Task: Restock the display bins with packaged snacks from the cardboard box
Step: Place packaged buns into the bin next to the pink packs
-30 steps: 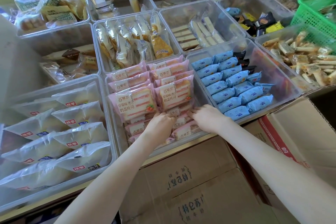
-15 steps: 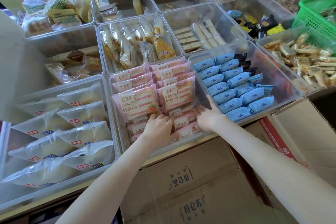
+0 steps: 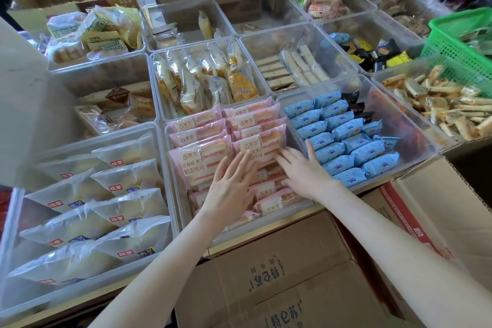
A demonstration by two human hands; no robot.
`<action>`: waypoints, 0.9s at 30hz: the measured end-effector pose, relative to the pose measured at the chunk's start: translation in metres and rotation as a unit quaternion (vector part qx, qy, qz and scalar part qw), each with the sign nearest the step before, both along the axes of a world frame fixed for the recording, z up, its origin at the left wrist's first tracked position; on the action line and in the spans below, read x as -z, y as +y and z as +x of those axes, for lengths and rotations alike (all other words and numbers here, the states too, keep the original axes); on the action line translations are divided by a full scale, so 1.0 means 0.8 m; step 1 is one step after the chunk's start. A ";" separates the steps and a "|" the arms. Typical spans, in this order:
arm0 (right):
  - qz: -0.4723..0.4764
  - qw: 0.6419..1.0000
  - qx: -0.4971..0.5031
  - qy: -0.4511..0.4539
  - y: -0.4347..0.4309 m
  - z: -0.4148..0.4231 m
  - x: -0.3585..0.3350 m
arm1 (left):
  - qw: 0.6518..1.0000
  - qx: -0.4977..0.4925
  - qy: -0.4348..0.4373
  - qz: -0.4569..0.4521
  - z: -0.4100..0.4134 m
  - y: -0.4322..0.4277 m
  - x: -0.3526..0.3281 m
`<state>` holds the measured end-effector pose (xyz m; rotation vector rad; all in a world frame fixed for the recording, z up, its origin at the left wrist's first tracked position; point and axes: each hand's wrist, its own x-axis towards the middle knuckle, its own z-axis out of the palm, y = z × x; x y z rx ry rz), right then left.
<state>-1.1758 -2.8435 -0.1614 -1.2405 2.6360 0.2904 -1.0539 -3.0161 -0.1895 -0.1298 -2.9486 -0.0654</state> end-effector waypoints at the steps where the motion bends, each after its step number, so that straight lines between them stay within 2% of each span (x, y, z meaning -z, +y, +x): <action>1: -0.028 0.998 -0.026 0.054 -0.003 0.000 0.005 | 1.000 -0.019 0.004 -0.015 -0.002 -0.004 -0.001; 3: -0.081 0.986 -0.046 0.141 -0.011 -0.001 0.015 | 0.997 -0.070 0.005 -0.037 -0.005 -0.013 -0.007; 7: -0.099 0.975 -0.077 0.185 -0.037 -0.011 0.028 | 0.988 -0.132 0.015 -0.083 -0.002 -0.045 -0.009; 12: -0.046 0.977 -0.069 0.197 -0.054 -0.027 0.049 | 0.976 -0.158 -0.066 -0.132 -0.003 -0.083 0.003; 20: -0.027 0.974 -0.056 0.218 -0.036 -0.036 0.060 | 0.985 -0.115 -0.015 -0.126 -0.007 -0.082 0.014; 27: -0.047 0.975 -0.030 0.217 -0.038 -0.026 0.051 | 0.983 -0.142 -0.057 -0.103 -0.001 -0.072 -0.001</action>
